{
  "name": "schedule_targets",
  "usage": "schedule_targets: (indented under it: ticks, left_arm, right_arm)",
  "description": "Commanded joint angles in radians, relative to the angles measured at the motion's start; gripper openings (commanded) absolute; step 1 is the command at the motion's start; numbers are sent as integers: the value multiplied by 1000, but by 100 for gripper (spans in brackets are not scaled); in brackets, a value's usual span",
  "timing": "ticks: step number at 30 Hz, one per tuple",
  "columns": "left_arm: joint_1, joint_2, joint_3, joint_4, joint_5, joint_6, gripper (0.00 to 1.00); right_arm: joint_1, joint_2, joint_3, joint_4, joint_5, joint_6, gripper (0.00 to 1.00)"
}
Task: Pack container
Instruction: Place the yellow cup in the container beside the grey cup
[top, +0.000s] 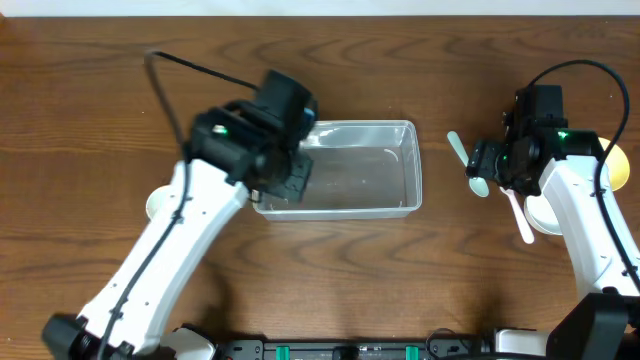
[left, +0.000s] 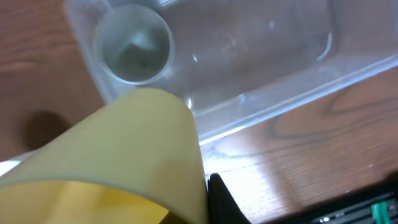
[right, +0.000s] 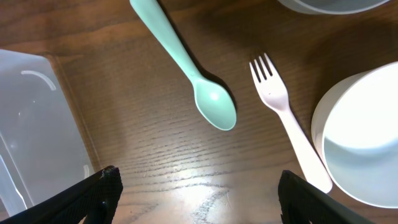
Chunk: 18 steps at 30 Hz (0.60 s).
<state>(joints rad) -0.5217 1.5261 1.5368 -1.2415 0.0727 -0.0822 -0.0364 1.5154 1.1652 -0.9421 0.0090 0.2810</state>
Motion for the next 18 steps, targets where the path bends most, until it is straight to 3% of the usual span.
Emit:
schedule_targets:
  ticks: [1,7,18]
  left_arm:
    - [-6,16,-108,51,-13,-8,6]
    - [-4,18,-253,193,-39,-5,6]
    - [-4,68,-352,317,-40,-5,6]
  right_arm:
    - [-5,-12,0,-1,10,-2,82]
    - [-5,-12,0,-4,10,-2,82]
    - [-5,-12,0,-9,10,-2,82]
